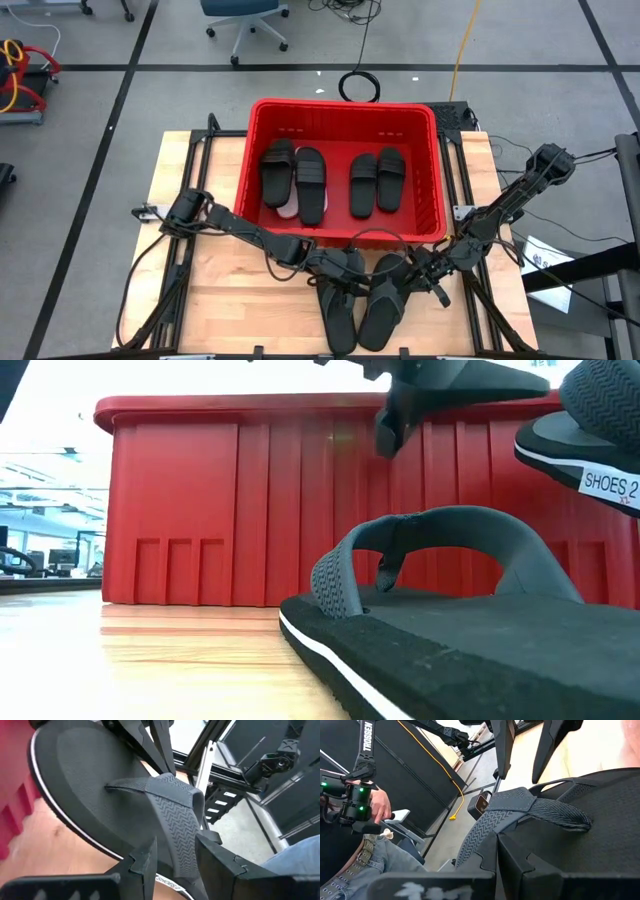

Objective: Pick and place slides into bin
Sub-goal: Put the right slipper into the bin

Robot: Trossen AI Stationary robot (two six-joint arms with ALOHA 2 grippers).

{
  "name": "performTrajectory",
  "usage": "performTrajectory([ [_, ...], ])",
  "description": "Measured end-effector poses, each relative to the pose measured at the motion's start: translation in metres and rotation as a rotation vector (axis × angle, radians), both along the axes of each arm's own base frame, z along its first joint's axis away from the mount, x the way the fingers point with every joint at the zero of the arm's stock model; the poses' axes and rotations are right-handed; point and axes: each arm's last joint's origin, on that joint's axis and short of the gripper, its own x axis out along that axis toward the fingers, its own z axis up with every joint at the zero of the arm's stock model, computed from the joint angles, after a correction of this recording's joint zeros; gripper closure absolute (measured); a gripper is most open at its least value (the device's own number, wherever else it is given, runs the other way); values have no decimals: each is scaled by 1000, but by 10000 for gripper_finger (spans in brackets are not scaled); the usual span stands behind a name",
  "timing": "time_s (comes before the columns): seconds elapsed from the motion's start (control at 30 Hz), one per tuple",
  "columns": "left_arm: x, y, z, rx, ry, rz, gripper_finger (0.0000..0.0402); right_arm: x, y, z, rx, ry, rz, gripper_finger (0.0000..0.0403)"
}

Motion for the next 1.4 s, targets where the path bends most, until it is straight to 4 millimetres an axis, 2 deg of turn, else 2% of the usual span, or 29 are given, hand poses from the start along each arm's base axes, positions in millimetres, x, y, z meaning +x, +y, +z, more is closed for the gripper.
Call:
performTrajectory([
  [0.3, 8, 13, -10, -27, 8, -10, 272, 0, 0, 0, -2, -2, -1, 403],
  [0.5, 14, 16, -16, -106, -17, -87, 272, 0, 0, 0, -3, -1, -1, 403],
  [0.77, 15, 14, -13, -136, -34, -131, 273, 0, 0, 0, -13, -7, 1, 403],
  [1.4, 14, 12, -14, -119, -30, -89, 273, 1, -2, 0, -28, -18, -28, 403],
])
